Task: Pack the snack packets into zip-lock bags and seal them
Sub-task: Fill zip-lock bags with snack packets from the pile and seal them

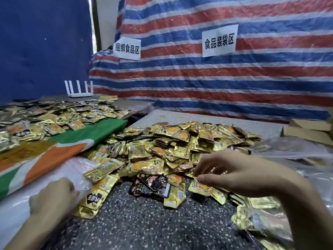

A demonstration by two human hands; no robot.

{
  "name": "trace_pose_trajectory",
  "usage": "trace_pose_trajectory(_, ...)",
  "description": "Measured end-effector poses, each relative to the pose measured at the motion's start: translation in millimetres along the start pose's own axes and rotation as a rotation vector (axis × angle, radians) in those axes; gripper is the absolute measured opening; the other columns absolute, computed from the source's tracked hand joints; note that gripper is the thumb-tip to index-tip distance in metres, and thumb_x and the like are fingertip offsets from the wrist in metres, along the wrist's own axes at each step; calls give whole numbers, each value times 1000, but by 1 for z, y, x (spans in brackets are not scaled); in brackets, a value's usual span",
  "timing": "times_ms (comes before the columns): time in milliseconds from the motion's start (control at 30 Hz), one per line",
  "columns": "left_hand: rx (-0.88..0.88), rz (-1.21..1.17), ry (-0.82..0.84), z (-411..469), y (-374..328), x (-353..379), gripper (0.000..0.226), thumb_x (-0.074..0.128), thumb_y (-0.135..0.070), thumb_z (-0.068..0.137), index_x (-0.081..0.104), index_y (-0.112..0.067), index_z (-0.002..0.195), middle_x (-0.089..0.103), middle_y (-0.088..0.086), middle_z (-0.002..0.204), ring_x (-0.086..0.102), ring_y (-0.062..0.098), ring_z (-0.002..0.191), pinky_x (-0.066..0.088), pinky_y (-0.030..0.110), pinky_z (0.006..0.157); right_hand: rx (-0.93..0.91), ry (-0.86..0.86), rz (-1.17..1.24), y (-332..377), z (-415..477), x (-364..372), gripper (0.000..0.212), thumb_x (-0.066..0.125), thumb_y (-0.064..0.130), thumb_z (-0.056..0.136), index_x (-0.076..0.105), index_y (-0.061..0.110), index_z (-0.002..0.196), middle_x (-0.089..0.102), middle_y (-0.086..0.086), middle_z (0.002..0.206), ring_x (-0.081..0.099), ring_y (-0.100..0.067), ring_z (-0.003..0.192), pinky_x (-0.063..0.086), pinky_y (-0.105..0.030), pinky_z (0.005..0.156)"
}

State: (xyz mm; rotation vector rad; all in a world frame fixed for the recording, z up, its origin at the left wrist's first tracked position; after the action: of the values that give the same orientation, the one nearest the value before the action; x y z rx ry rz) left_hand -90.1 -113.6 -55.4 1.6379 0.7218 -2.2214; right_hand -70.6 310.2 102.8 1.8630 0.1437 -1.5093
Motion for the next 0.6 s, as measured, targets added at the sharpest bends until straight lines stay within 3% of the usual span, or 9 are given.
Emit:
trace_pose_trajectory(167,-7,-177,104,7,5,-12,31,87,-41,72,70,-23,54,69,-7,63,66,20,64,57,38,71,-5,-9,5,5,-4,-2,22,58,51,93,67,38,109,68,23,109,61,12,100,53,-24,94)
trace_pose_trajectory(300,-47,-167,-57,17,14,-34,36,66,-33,90,59,-19,58,62,4,61,59,29,63,56,46,70,13,-22,2,5,-7,-6,21,58,50,94,66,39,109,68,24,109,61,12,99,54,-26,94)
trace_pose_trajectory(367,-24,-190,-142,12,6,-57,36,51,-41,91,53,-18,62,59,7,60,57,34,62,55,50,68,23,-63,2,4,-8,-8,21,57,51,93,66,40,108,68,22,108,63,10,98,54,-28,93)
trace_pose_trajectory(467,130,-392,-218,-13,-33,-99,35,42,-59,86,58,-29,76,65,-6,71,63,28,70,56,47,69,15,-151,52,6,-8,-13,30,53,58,89,67,38,106,69,20,104,65,5,95,56,-30,90)
trace_pose_trajectory(533,334,-632,-216,-39,-71,-128,12,60,-43,91,63,-36,82,69,-14,70,68,12,68,57,37,63,-2,-185,105,9,-9,-15,44,47,68,80,67,37,104,71,19,102,67,3,92,57,-30,86)
trace_pose_trajectory(600,521,-894,-103,-66,-111,-149,16,68,-21,85,67,-38,84,73,-15,80,71,4,71,58,24,59,-21,-224,199,10,-9,-16,49,46,68,79,69,31,102,73,14,98,70,-3,88,60,-34,80)
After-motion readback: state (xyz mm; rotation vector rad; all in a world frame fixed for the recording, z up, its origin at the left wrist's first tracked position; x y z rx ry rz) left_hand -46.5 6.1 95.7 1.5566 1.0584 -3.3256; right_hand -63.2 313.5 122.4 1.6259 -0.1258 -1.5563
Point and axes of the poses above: each hand's wrist, its own z-axis towards the middle knuckle, its own x-axis out of the palm, y = z × x, the point moved 4 cm from there along z, towards the middle knuckle
